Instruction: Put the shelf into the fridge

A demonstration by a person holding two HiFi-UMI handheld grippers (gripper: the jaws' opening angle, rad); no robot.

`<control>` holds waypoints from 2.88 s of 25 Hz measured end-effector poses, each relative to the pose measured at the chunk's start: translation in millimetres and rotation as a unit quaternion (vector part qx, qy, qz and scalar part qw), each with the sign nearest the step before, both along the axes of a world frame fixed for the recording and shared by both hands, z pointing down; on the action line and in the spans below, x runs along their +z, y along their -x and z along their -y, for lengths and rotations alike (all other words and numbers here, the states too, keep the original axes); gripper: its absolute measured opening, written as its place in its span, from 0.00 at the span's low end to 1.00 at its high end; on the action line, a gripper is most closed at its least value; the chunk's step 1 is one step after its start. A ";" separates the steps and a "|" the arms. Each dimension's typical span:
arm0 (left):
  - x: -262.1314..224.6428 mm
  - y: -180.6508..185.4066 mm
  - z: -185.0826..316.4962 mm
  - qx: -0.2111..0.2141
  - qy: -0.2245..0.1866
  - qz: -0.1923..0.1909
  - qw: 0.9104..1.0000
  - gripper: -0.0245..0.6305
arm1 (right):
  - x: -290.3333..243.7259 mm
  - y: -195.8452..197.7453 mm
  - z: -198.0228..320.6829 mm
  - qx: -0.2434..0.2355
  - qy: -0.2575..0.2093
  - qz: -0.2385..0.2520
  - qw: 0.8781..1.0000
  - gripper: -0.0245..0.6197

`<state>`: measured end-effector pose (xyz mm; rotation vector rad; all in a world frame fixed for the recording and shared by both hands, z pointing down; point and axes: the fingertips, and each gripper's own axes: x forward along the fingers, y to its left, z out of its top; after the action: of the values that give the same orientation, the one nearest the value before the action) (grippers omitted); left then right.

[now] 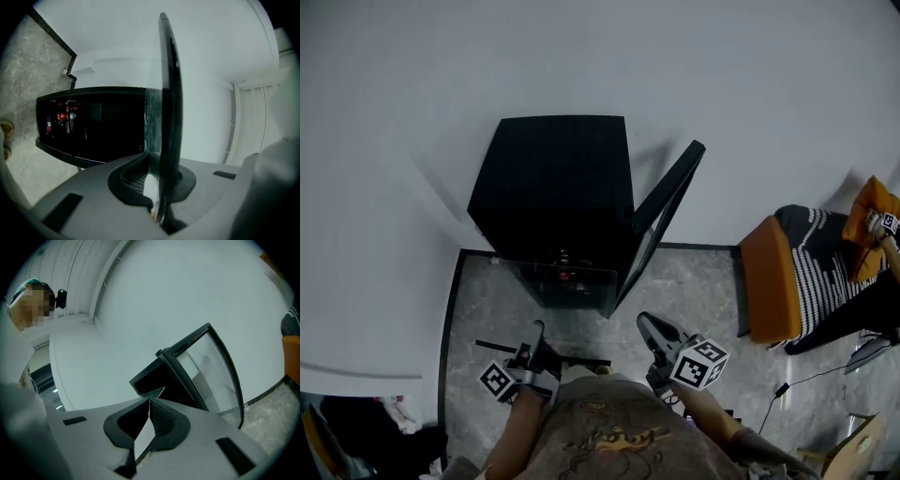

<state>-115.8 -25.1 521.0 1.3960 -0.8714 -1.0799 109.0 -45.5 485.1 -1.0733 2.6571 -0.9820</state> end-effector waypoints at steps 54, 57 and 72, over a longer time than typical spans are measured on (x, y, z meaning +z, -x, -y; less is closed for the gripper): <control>73.4 9.5 149.1 -0.001 0.034 0.000 0.999 0.06 | 1.8 22.2 88.7 0.031 0.004 -0.019 0.999 0.07; 74.5 9.0 155.9 -0.004 0.036 -0.001 0.999 0.06 | 2.8 22.6 93.4 0.030 0.003 -0.019 0.999 0.07; 81.0 7.5 178.0 -0.022 0.045 0.010 0.999 0.06 | 2.4 28.0 103.8 0.026 0.003 -0.024 0.999 0.07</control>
<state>-123.4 -203.2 602.0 1.3200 -0.9578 -1.0494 81.0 -149.3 487.5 -1.1751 2.6523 -0.9658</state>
